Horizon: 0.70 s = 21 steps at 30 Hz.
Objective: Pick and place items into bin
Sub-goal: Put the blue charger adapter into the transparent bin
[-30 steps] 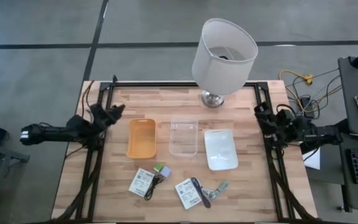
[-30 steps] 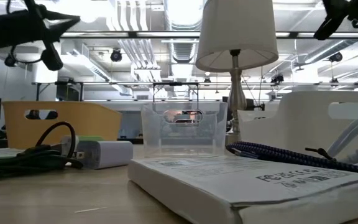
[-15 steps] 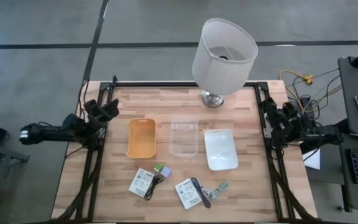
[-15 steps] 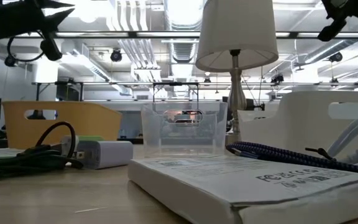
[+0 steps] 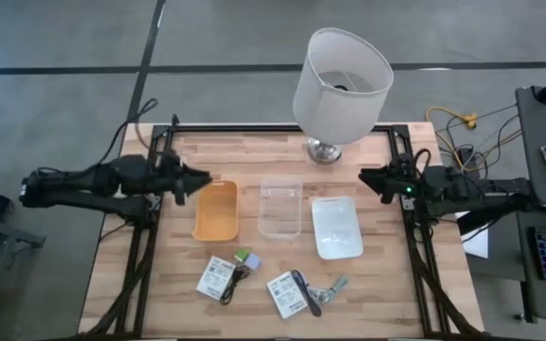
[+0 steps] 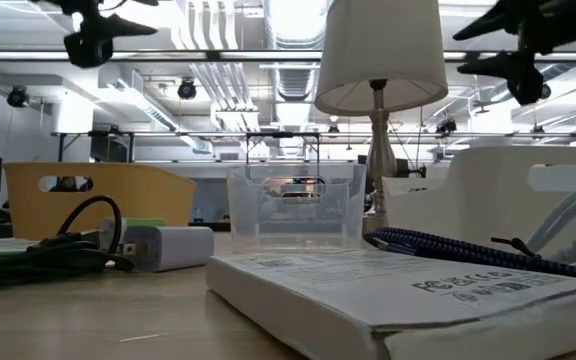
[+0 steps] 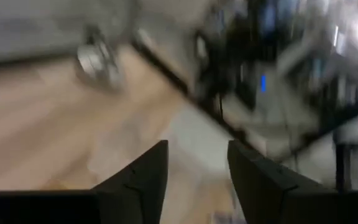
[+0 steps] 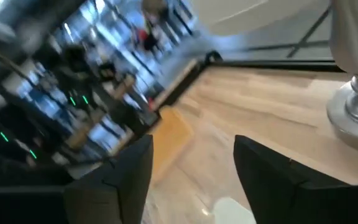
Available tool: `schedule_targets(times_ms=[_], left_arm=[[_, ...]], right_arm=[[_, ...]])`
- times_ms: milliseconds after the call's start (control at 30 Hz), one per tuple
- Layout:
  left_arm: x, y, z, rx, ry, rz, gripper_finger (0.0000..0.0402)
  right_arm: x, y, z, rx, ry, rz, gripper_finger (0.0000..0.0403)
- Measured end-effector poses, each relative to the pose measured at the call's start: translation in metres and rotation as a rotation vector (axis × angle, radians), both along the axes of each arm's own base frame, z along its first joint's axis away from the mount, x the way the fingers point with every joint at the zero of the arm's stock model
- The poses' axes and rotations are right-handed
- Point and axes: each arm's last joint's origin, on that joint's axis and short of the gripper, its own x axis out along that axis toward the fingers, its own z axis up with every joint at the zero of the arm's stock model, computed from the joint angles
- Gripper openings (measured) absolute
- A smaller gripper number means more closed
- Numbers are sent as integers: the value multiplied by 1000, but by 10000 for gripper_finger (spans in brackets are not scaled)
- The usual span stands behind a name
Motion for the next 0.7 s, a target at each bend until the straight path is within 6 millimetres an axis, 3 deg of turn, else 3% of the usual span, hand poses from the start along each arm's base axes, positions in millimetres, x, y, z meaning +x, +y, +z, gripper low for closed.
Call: schedule_targets(times_ms=[133, 300, 533, 700], left_arm=[[22, -18, 13, 67, 155, -205, 147], [35, -48, -4, 135, 480, -400, 118], [28, -85, -22, 154, 586, -563, 115], [9, -109, -24, 172, 585, -696, 115]], right_arm=[[16, 3, 20, -52, 165, 63, 221], [40, 10, 25, -88, 489, 126, 221], [93, 41, 20, -158, 734, 324, 221], [143, 84, 17, -420, 855, 566, 221]])
